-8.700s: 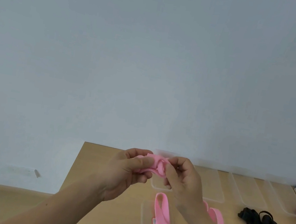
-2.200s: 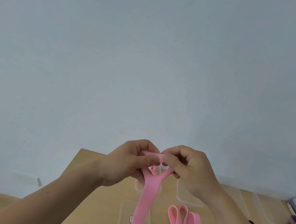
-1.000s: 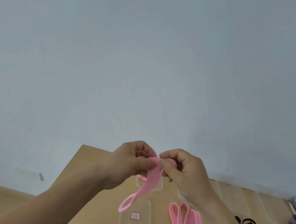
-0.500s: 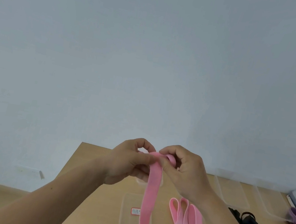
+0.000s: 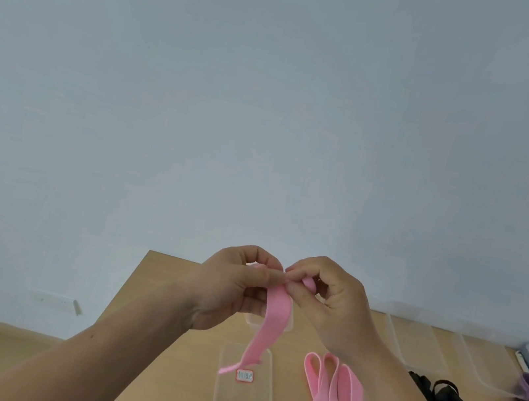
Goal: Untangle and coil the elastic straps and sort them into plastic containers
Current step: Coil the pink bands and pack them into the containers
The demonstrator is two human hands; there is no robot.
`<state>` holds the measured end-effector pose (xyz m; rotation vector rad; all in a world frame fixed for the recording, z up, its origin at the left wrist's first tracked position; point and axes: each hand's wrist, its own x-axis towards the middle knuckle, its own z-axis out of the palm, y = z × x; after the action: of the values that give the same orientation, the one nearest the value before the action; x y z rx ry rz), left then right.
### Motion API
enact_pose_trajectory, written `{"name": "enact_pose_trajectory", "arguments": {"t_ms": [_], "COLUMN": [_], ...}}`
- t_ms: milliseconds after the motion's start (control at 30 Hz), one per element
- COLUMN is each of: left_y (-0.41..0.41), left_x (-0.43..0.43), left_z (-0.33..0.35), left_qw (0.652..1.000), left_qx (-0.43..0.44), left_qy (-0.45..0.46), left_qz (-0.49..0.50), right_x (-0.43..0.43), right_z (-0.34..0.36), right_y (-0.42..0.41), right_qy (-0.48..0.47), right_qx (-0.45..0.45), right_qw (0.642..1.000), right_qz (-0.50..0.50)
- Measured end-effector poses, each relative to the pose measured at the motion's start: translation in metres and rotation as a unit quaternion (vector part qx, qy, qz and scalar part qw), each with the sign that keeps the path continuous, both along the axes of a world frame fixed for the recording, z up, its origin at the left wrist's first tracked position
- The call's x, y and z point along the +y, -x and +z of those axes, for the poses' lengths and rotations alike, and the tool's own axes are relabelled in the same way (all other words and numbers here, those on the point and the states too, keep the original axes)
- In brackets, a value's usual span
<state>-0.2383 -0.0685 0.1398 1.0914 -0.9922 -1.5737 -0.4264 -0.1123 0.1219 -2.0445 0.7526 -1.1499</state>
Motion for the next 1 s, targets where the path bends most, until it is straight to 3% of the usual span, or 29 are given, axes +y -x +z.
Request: {"name": "enact_pose_trajectory", "arguments": {"t_ms": [100, 267, 367, 533, 767, 1000], "left_y": [0.000, 0.000, 0.000, 0.004, 0.004, -0.003], "left_x": [0.002, 0.003, 0.004, 0.005, 0.006, 0.004], "left_z": [-0.001, -0.007, -0.009, -0.009, -0.008, 0.001], "left_qw": [0.999, 0.987, 0.975, 0.964, 0.984, 0.995], "left_qx": [-0.024, -0.132, -0.188, -0.224, -0.152, -0.091], "left_qy": [0.031, 0.088, 0.105, 0.128, 0.092, 0.049], "left_qz": [0.016, 0.035, 0.052, 0.059, 0.033, -0.001], "right_x": [0.002, 0.001, 0.002, 0.003, 0.002, 0.004], "right_z": [0.001, 0.004, 0.004, 0.007, 0.006, 0.005], "right_y": [0.003, 0.000, 0.002, 0.003, 0.002, -0.003], "right_qy": [-0.151, -0.212, -0.210, -0.210, -0.130, -0.050], "right_qx": [-0.052, -0.058, -0.009, -0.009, 0.001, -0.002], "right_qw": [0.985, 0.974, 0.976, 0.977, 0.991, 0.998], "right_qz": [0.059, 0.046, 0.048, 0.037, -0.027, -0.022]}}
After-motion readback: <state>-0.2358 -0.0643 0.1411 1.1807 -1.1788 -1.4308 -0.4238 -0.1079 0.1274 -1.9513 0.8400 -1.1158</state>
